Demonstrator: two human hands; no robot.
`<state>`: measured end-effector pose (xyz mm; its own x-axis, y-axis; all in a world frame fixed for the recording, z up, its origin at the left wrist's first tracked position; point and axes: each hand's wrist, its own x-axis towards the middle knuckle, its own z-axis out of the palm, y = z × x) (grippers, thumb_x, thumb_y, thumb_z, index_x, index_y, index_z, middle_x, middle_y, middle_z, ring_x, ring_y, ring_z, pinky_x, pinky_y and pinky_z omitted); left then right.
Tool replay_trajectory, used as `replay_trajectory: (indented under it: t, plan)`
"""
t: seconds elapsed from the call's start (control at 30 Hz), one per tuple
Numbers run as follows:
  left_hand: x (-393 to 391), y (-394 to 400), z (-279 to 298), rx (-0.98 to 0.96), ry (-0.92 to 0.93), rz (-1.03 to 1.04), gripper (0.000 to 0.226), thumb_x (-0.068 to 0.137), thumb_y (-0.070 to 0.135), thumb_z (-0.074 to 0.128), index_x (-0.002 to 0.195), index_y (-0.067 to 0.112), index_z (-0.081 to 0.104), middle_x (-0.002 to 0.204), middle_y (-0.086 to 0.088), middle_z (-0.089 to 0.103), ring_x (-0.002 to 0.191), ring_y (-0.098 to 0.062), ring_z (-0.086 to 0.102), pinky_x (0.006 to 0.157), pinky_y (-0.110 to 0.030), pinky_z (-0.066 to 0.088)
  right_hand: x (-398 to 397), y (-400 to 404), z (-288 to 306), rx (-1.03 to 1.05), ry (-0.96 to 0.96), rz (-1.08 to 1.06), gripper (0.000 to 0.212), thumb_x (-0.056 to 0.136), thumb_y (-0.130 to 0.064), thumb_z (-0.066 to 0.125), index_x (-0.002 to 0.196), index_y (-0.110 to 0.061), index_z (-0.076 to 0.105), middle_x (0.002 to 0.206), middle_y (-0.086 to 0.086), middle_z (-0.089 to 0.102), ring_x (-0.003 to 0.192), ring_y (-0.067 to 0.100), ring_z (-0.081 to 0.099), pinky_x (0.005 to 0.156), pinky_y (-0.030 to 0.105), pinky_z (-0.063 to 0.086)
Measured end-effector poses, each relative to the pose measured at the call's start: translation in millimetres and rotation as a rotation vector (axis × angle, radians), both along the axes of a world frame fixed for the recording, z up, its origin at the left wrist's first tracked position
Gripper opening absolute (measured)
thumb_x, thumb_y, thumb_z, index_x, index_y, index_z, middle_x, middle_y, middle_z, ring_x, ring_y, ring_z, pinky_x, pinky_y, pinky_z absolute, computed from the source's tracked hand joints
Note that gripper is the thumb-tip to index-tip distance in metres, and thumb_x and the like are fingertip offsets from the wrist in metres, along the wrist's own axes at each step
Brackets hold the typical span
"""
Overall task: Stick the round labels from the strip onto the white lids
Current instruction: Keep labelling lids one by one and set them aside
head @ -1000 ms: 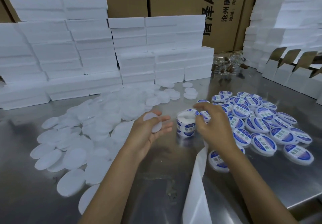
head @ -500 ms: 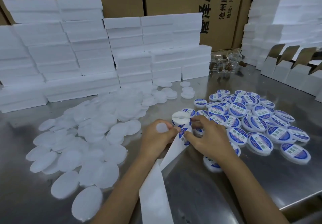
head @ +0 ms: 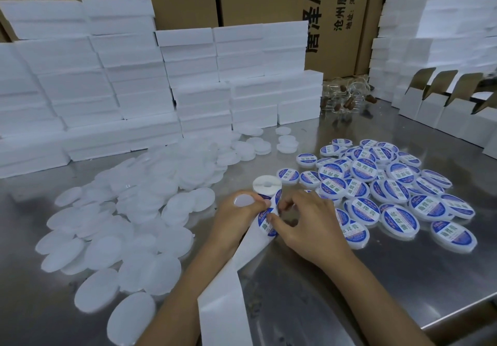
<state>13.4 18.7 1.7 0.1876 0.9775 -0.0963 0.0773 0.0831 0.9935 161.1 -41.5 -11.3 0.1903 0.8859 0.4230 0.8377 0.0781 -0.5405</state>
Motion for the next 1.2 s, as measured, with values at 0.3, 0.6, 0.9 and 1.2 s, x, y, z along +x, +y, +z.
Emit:
replay_trajectory:
  t: [0.3, 0.6, 0.9, 1.2]
  plan:
    - [-4, 2, 2, 0.009, 0.02, -0.029, 0.011, 0.082, 0.008, 0.079, 0.09, 0.005, 0.071, 0.09, -0.012, 0.076, 0.081, -0.026, 0.074, 0.084, -0.048, 0.061, -5, 0, -3, 0.003, -0.009, 0.039, 0.022, 0.086, -0.046, 0.07, 0.08, -0.03, 0.055, 0.075, -0.015, 0.058, 0.081, 0.007, 0.053, 0.086, 0.031, 0.034]
    - [-10, 6, 5, 0.07, 0.087, -0.043, 0.01, 0.082, 0.007, 0.079, 0.089, 0.008, 0.072, 0.093, -0.012, 0.075, 0.089, -0.028, 0.073, 0.089, -0.051, 0.059, -4, -5, 4, 0.033, 0.024, 0.196, 0.016, 0.082, -0.024, 0.073, 0.084, -0.025, 0.057, 0.079, -0.016, 0.055, 0.085, 0.003, 0.05, 0.073, 0.019, 0.036]
    - [-16, 11, 6, 0.061, 0.099, -0.047, 0.011, 0.078, 0.008, 0.082, 0.081, 0.012, 0.073, 0.087, -0.008, 0.076, 0.084, -0.025, 0.074, 0.085, -0.048, 0.061, -8, -13, 8, 0.042, 0.081, 0.293, 0.019, 0.083, -0.016, 0.075, 0.079, -0.023, 0.057, 0.081, -0.013, 0.058, 0.087, 0.009, 0.053, 0.069, 0.016, 0.041]
    - [-25, 11, 8, 0.064, 0.181, -0.151, 0.011, 0.081, 0.018, 0.083, 0.081, 0.014, 0.073, 0.079, -0.002, 0.074, 0.071, -0.015, 0.068, 0.064, -0.026, 0.055, 1, -17, 34, -0.04, 1.023, 0.427, 0.014, 0.076, -0.008, 0.071, 0.082, -0.007, 0.059, 0.081, 0.008, 0.07, 0.076, 0.015, 0.067, 0.066, 0.022, 0.053]
